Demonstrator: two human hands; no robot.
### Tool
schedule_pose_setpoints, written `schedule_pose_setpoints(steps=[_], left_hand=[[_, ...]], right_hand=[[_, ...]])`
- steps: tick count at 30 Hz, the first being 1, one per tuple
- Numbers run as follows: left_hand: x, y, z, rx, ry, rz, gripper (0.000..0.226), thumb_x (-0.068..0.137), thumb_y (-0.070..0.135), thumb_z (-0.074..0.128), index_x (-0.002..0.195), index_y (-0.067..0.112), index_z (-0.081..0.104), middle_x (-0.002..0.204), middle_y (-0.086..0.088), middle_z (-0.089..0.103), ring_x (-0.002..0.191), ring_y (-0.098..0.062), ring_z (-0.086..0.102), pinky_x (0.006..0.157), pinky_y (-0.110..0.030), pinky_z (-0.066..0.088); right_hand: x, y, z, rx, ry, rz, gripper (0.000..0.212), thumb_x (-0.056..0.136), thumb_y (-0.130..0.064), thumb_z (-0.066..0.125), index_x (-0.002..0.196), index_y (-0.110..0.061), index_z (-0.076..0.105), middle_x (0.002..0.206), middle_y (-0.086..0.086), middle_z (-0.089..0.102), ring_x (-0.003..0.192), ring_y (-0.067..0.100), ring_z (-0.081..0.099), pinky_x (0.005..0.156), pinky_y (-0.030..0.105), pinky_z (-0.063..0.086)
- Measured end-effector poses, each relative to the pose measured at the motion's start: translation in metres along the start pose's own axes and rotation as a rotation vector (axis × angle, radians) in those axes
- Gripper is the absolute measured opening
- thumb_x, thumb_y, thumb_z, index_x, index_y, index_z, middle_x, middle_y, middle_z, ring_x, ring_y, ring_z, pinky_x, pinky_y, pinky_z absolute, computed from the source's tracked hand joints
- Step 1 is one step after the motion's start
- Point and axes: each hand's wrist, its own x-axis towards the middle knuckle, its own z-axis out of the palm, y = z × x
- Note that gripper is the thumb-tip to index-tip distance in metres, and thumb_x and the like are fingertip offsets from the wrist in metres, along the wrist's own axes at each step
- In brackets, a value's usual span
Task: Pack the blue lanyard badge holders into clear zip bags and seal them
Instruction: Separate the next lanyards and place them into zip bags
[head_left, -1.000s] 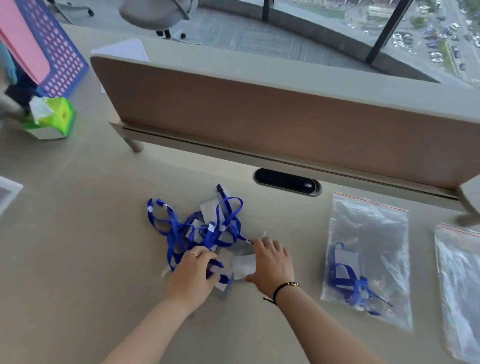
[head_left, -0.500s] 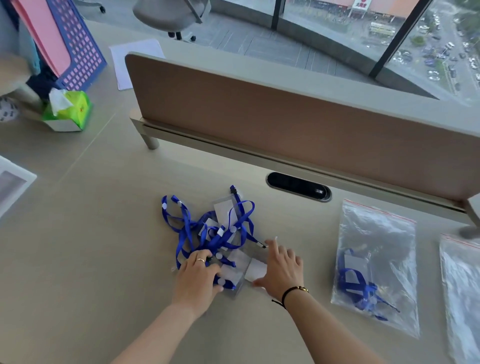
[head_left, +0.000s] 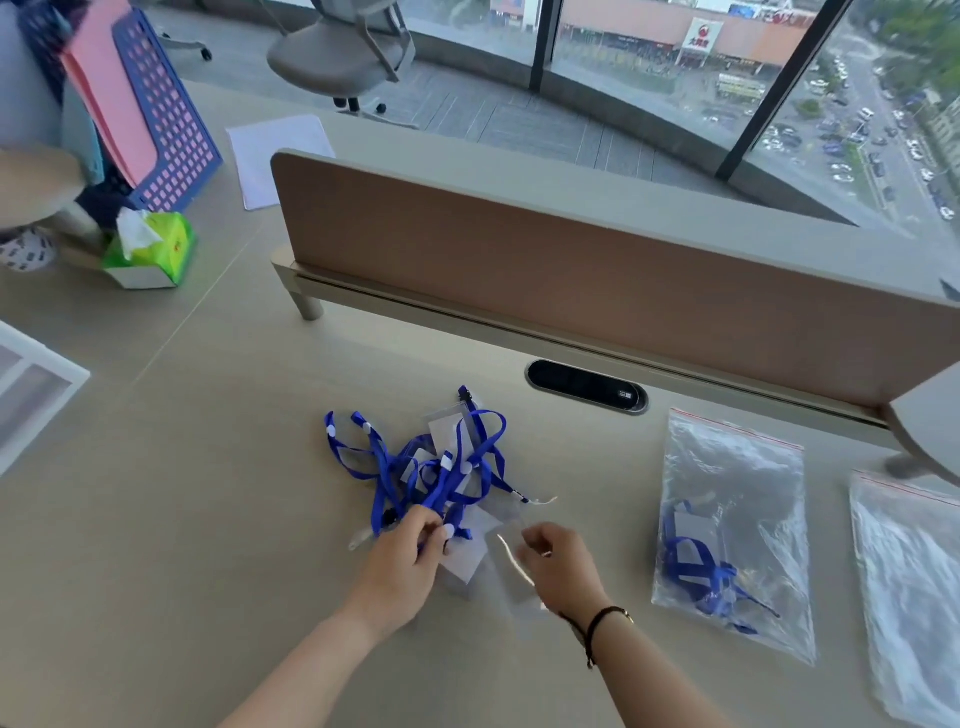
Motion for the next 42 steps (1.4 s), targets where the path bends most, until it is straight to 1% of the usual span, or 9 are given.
schedule_pose_setpoints(steps=[5, 9, 12, 14, 17, 23, 28, 36, 42], left_hand=[[-0.019, 0.046, -0.018, -0.271, 0.005, 0.027, 0.009, 0.097, 0.022, 0.063, 0.088, 0.021, 0.063, 0.075, -0.001, 0.071, 0.075, -0.017, 0.067, 0.079, -0.034, 0.055], [-0.029, 0.079, -0.032, -0.296, -0.035, 0.139, 0.007, 0.093, 0.018, 0.069, 0.087, 0.022, 0.071, 0.072, 0.001, 0.070, 0.066, -0.011, 0.060, 0.067, -0.029, 0.052], [-0.035, 0.100, -0.041, -0.298, -0.047, 0.197, 0.010, 0.092, 0.017, 0.071, 0.090, 0.025, 0.076, 0.082, 0.004, 0.076, 0.077, -0.010, 0.069, 0.073, -0.028, 0.056], [-0.037, 0.112, -0.046, -0.293, -0.033, 0.234, 0.009, 0.092, 0.018, 0.071, 0.090, 0.024, 0.077, 0.085, 0.006, 0.078, 0.083, -0.012, 0.072, 0.077, -0.027, 0.058], [-0.043, 0.129, -0.052, -0.299, -0.011, 0.267, 0.005, 0.090, 0.019, 0.074, 0.087, 0.020, 0.077, 0.081, 0.003, 0.078, 0.080, -0.015, 0.073, 0.074, -0.028, 0.058], [-0.054, 0.149, -0.067, -0.315, 0.009, 0.291, 0.023, 0.084, 0.026, 0.079, 0.099, 0.019, 0.063, 0.078, -0.007, 0.070, 0.050, -0.009, 0.059, 0.051, -0.022, 0.050], [-0.055, 0.147, -0.087, -0.362, -0.092, 0.237, 0.026, 0.087, 0.039, 0.065, 0.097, 0.015, 0.064, 0.063, 0.001, 0.063, 0.043, -0.008, 0.048, 0.045, -0.020, 0.041], [-0.049, 0.116, -0.101, -0.598, -0.184, 0.040, 0.048, 0.088, 0.046, 0.061, 0.052, 0.015, 0.053, 0.049, 0.000, 0.025, 0.046, -0.015, 0.017, 0.046, -0.026, 0.024], [-0.050, 0.130, -0.081, -1.238, -0.132, -0.239, 0.049, 0.102, 0.045, 0.046, 0.062, 0.017, 0.040, 0.065, -0.003, 0.040, 0.057, -0.021, 0.042, 0.067, -0.037, 0.043]], right_hand=[[-0.035, -0.034, -0.002, 0.251, -0.058, -0.069, 0.018, 0.094, -0.017, 0.051, 0.095, -0.007, 0.066, 0.077, -0.002, 0.062, 0.069, 0.017, 0.052, 0.064, 0.030, 0.041], [-0.071, -0.069, -0.014, 0.356, -0.083, -0.170, 0.030, 0.101, -0.016, 0.044, 0.092, -0.018, 0.072, 0.080, -0.007, 0.066, 0.074, 0.010, 0.056, 0.065, 0.022, 0.045], [-0.095, -0.087, -0.026, 0.480, -0.101, -0.235, 0.041, 0.104, -0.036, 0.040, 0.090, -0.014, 0.072, 0.079, 0.000, 0.066, 0.075, 0.015, 0.059, 0.069, 0.037, 0.053], [-0.112, -0.098, -0.035, 0.542, -0.097, -0.235, 0.051, 0.104, -0.044, 0.035, 0.085, -0.015, 0.072, 0.076, 0.001, 0.067, 0.070, 0.012, 0.062, 0.066, 0.031, 0.052], [-0.129, -0.109, -0.044, 0.517, -0.054, -0.334, 0.039, 0.103, -0.034, 0.045, 0.082, -0.013, 0.072, 0.072, -0.007, 0.067, 0.066, 0.003, 0.059, 0.064, 0.018, 0.047], [-0.140, -0.115, -0.067, 0.574, 0.068, -0.270, 0.031, 0.099, -0.025, 0.056, 0.091, 0.001, 0.070, 0.075, 0.010, 0.067, 0.067, 0.021, 0.056, 0.059, 0.030, 0.042], [-0.148, -0.117, -0.104, 0.806, 0.085, -0.147, 0.026, 0.100, -0.025, 0.055, 0.098, -0.003, 0.068, 0.080, 0.013, 0.072, 0.067, 0.024, 0.067, 0.060, 0.035, 0.054], [-0.153, -0.095, -0.159, 1.075, 0.216, -0.141, 0.016, 0.098, -0.019, 0.057, 0.090, -0.008, 0.065, 0.074, 0.008, 0.069, 0.064, 0.019, 0.067, 0.049, 0.029, 0.054], [-0.153, -0.096, -0.150, 0.939, 0.191, -0.154, 0.019, 0.098, -0.022, 0.057, 0.091, -0.007, 0.066, 0.081, 0.012, 0.068, 0.069, 0.023, 0.065, 0.060, 0.036, 0.055]])
